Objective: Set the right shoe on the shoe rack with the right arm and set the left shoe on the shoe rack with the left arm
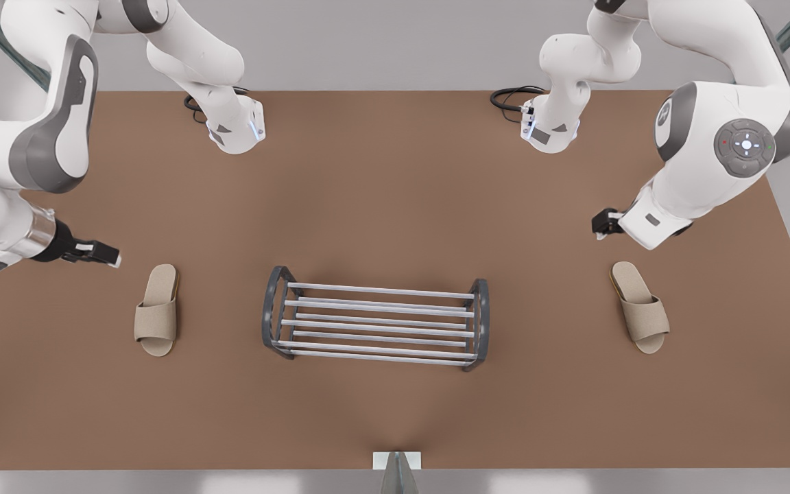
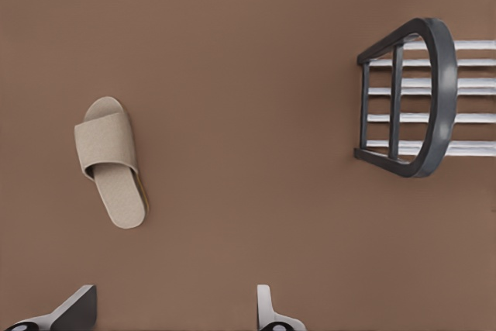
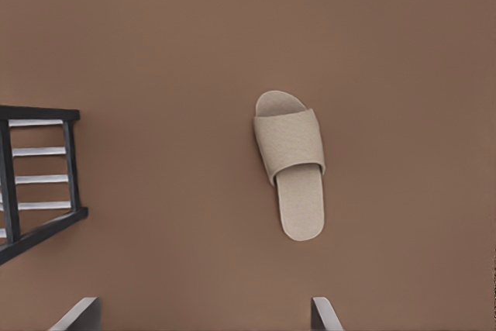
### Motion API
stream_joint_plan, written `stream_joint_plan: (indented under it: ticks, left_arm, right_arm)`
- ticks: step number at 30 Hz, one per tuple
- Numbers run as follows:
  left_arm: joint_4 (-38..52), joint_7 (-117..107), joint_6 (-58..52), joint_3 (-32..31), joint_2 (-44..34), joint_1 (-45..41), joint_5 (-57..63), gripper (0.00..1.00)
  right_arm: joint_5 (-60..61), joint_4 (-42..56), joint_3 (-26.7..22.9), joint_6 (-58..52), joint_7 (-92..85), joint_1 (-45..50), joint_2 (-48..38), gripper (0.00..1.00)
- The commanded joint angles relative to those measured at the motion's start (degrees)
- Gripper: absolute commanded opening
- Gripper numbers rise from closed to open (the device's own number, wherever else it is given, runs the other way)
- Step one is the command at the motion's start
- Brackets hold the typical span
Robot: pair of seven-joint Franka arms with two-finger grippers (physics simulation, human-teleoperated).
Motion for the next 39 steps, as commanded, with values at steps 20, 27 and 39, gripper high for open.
stream_joint_plan:
  ticks: [20, 27, 39]
  left_arm:
    - [-73.97, 130.04, 78.07, 26.19, -10.96, -4.08, -139.6, 1.0]
    - [-75.11, 143.49, 67.26, 26.19, -8.23, -3.46, -146.81, 1.0]
    - [-70.72, 140.41, 67.18, 26.02, -2.17, 1.55, -148.03, 1.0]
  right_arm:
    - [-116.86, -52.21, 16.22, 60.64, 14.51, -5.89, -15.76, 1.0]
    - [-121.06, -52.83, 12.0, 65.99, -22.7, -6.07, -13.91, 1.0]
    - [-168.52, -48.61, 0.48, 66.89, -33.26, -3.44, 0.58, 1.0]
